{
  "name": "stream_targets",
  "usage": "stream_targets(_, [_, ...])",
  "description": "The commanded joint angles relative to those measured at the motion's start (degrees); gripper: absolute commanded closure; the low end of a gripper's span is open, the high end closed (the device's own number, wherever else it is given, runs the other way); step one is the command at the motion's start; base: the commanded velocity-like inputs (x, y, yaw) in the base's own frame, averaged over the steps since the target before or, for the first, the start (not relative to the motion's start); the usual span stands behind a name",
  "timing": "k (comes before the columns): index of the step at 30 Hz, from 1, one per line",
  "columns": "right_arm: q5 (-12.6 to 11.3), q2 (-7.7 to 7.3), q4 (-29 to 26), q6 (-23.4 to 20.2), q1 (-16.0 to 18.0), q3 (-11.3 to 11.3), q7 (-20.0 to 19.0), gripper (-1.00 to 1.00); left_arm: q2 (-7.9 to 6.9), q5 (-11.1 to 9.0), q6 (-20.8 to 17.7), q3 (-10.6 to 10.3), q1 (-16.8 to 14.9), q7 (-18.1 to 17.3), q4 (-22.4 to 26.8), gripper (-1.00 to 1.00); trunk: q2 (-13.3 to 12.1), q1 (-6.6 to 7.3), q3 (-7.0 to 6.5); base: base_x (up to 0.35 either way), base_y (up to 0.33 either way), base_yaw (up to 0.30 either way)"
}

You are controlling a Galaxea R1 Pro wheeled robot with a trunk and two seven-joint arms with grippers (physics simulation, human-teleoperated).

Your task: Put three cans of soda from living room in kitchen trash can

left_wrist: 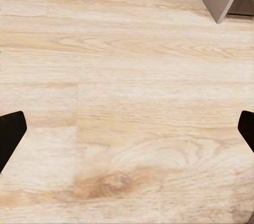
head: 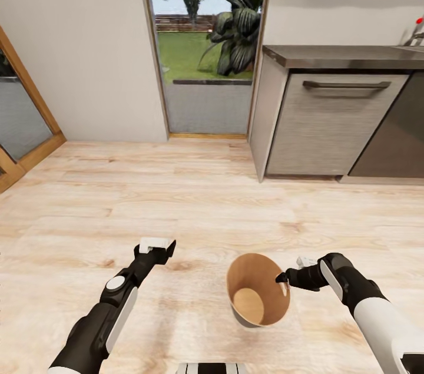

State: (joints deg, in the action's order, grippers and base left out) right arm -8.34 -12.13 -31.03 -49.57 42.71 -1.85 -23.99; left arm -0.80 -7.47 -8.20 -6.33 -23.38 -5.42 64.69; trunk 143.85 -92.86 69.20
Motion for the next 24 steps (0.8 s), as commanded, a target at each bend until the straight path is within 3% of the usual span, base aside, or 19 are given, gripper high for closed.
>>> stream_targets(1, [0.0,0.0,0.0,0.0,0.0,0.0,0.0,-1.0,0.0,0.0,0.0,0.0,0.0,0.0,0.0,-1.0,0.0,0.0,0.0,0.085,0.16,0.0])
stream_targets(18, [0.0,0.0,0.0,0.3,0.0,0.0,0.0,-1.0,0.0,0.0,0.5,0.0,0.0,0.1,0.2,-1.0,0.0,0.0,0.0,0.021,0.039,0.0])
stream_targets(24, [0.0,0.03,0.0,0.3,0.0,0.0,0.0,-1.0,0.08,0.1,0.6,0.0,0.0,0.1,0.0,-1.0,0.1,-0.15,1.33,0.0,0.0,0.0])
